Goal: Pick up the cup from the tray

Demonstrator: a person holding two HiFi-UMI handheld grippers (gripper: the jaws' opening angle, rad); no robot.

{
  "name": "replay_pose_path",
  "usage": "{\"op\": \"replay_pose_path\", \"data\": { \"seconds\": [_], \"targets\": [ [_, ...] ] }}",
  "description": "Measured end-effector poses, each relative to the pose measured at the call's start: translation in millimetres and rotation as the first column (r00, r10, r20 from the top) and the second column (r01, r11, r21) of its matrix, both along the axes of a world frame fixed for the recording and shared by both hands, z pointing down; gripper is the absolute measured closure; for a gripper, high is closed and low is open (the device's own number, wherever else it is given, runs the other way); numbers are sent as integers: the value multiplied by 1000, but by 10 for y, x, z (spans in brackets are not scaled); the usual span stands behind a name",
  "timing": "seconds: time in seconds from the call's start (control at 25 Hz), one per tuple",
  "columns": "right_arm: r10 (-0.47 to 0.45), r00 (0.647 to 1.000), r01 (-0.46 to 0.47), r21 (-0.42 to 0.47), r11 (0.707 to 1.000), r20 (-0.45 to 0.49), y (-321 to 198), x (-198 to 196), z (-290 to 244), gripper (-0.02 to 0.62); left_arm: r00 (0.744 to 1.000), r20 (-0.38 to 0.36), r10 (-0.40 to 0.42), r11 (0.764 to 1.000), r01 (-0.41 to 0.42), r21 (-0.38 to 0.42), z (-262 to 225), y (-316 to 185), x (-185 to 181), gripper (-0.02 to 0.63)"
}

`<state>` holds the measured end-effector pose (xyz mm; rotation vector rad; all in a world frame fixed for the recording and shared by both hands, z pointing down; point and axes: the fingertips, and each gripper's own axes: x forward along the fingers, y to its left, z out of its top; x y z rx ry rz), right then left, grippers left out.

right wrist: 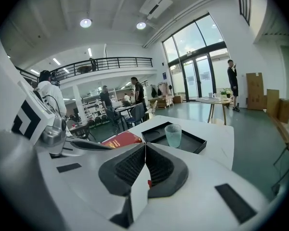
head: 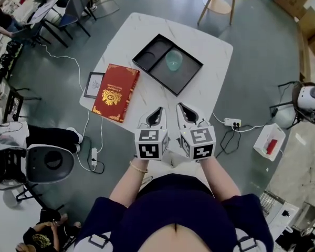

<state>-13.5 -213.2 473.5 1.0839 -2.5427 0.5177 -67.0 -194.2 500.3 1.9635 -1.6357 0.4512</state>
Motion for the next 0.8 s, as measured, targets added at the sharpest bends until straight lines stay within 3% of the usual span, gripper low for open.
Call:
{"op": "replay_pose_path", "data": {
  "seconds": [0.44, 0.8],
  "targets": [
    [98, 995, -98, -49, 994, -2, -424, -43, 201, 586, 996, -2, 85, 996, -85, -30, 276, -608, -105, 587],
    [148, 989, -149, -92, 985, -15, -634, -94, 428, 586, 992, -9, 127, 991, -128, -46, 584, -1131, -108, 443]
  ]
}}
